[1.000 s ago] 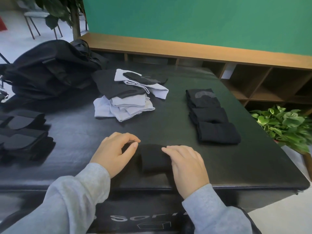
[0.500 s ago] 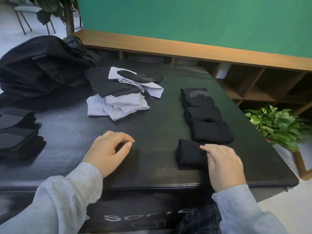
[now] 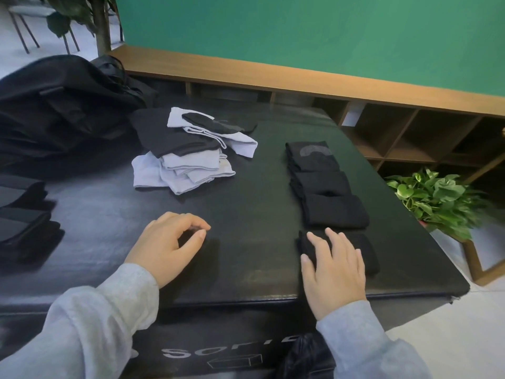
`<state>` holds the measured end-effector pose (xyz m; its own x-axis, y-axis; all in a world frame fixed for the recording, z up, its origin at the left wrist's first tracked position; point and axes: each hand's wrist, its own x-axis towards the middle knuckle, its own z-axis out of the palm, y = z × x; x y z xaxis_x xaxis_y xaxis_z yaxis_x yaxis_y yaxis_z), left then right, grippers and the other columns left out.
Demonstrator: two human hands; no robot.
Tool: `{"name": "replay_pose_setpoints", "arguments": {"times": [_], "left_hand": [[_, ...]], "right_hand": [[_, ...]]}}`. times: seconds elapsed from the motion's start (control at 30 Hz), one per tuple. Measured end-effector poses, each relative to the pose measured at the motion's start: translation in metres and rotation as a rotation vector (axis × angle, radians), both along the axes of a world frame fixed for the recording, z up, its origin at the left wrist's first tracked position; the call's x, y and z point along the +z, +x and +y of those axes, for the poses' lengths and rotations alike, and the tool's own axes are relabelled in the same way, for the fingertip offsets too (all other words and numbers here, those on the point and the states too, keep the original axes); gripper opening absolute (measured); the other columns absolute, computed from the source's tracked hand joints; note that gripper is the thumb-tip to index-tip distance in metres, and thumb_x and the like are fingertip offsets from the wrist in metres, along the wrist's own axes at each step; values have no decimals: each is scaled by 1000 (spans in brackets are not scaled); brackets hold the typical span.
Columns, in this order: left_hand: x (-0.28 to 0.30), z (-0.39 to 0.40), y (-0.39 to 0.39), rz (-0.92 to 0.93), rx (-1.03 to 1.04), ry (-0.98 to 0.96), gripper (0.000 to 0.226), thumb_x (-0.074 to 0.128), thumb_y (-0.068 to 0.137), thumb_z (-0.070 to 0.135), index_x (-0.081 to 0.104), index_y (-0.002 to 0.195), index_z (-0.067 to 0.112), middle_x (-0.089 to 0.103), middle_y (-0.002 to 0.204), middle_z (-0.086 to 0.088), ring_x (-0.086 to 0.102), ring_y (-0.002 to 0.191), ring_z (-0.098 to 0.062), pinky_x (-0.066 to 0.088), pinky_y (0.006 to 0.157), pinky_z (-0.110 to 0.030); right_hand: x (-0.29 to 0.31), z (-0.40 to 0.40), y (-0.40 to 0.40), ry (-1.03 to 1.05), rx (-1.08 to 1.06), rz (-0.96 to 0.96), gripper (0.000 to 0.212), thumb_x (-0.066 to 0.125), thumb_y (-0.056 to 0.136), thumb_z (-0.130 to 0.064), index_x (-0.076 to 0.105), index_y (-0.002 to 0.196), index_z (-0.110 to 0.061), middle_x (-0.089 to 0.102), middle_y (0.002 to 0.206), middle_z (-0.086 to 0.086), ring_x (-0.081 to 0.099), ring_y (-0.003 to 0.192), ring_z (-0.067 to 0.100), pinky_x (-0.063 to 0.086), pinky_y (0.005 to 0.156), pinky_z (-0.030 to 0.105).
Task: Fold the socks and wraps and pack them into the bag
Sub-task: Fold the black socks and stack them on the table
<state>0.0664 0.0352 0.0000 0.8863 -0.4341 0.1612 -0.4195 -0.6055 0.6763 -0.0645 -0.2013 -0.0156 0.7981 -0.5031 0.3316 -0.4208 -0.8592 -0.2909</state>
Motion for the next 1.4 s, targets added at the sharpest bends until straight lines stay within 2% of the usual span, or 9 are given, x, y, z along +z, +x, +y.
{"name": "replay_pose_setpoints", "arguments": {"times": [0.3,0.53,0.67,0.77,0.87,1.03,1.13,1.27,1.4], "left_hand": [[-1,1,1,-25,2,0,13,53,84,35,59,85,46,55,92,24,49,95,-8,41,77,-28],[2,1,1,-68,-22,20,20,40,77,55,58,80,47,59,84,25,48,96,-3,42,81,-31],[2,0,0,-62,-13,16,18,40,79,52,57,82,47,59,86,25,48,96,-2,42,83,-31],[2,-1,2,-115,-14,37,19,41,79,52,56,87,44,56,92,27,45,97,1,39,91,-33],[2,-4,4,-159,47,113,13,54,87,36,58,99,36,52,107,21,40,109,-6,32,99,-34],[-2,-6,6,-177,172,108,25,60,85,27,59,110,27,49,125,10,28,119,-11,28,99,-35],[-1,-5,7,-136,262,58,39,59,84,25,53,123,22,37,140,3,18,130,-14,24,107,-39],[3,-13,15,-160,276,214,61,54,87,35,29,142,26,-3,155,3,-16,140,-13,4,113,-41],[13,-20,46,-323,264,312,69,52,88,40,20,147,25,-8,156,-1,-18,141,-20,-6,113,-41]], "right_hand": [[13,-22,11,68,10,98,44,47,95,-24,42,138,-22,25,151,1,11,144,19,0,115,39],[25,-31,24,108,22,193,46,42,97,-29,31,142,-28,14,154,-4,0,144,14,-5,115,37],[37,-14,28,106,54,129,53,50,92,-33,31,141,-25,10,155,-3,-6,144,15,-10,114,37],[41,13,39,74,216,67,53,52,90,-32,35,140,-24,12,154,-3,-7,144,16,-14,112,34],[35,38,65,86,337,146,52,46,92,-36,31,141,-25,9,155,-4,-10,143,14,-15,112,34],[20,53,98,158,296,192,48,35,96,-40,33,140,-22,18,154,-4,-2,144,14,-1,117,35],[20,52,104,148,294,213,49,34,95,-41,32,141,-23,19,154,-5,2,144,13,0,117,35],[20,51,105,153,313,216,49,34,95,-41,32,141,-25,20,153,-7,7,143,11,0,117,35],[21,49,106,187,308,168,43,37,95,-38,38,136,-27,27,150,-11,12,141,8,1,116,31]]}}
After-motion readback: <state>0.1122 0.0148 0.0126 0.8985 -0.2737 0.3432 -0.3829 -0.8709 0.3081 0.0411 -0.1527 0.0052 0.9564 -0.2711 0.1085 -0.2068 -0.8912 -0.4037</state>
